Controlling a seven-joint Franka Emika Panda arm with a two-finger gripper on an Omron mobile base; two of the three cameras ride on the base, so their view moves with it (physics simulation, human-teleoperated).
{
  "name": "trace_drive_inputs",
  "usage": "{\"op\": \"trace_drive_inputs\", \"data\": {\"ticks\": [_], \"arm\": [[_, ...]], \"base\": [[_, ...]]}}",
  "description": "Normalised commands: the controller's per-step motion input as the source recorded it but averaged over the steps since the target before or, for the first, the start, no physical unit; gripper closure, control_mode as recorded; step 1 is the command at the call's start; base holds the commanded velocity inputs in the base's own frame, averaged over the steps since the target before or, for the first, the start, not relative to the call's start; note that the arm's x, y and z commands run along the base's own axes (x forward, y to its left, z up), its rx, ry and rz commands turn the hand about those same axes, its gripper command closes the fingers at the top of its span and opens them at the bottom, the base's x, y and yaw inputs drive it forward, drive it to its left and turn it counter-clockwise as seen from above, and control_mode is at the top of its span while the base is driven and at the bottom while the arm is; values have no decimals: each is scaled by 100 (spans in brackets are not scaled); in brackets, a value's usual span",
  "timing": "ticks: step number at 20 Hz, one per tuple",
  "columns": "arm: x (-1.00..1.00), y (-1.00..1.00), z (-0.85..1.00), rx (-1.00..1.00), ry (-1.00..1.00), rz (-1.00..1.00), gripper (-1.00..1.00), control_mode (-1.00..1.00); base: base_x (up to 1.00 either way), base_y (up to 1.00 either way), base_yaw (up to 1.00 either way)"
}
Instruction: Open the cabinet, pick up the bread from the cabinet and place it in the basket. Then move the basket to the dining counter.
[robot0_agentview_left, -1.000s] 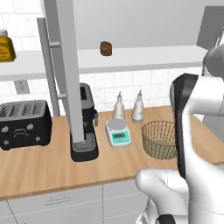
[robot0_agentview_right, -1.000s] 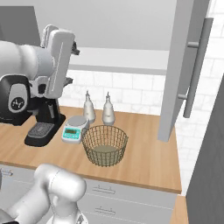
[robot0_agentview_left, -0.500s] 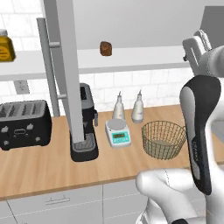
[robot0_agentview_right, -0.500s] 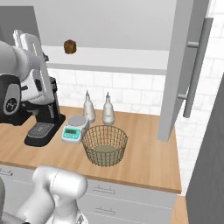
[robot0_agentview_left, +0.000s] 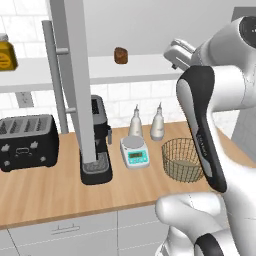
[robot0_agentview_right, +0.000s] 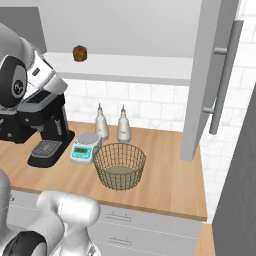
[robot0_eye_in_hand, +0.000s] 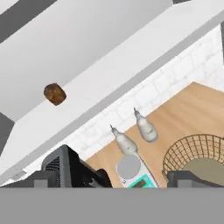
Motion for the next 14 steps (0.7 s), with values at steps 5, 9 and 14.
{"op": "trace_drive_inputs", "data": {"ticks": [5,9,14], "arm": [[65,41,-3,-31,-3,22,-100,-100],[61,37,0,-32,0,22,-100,-100],[73,18,-2,-22,-1,23,-100,-100]], "base": [[0,0,0],[0,0,0],[0,0,0]]}}
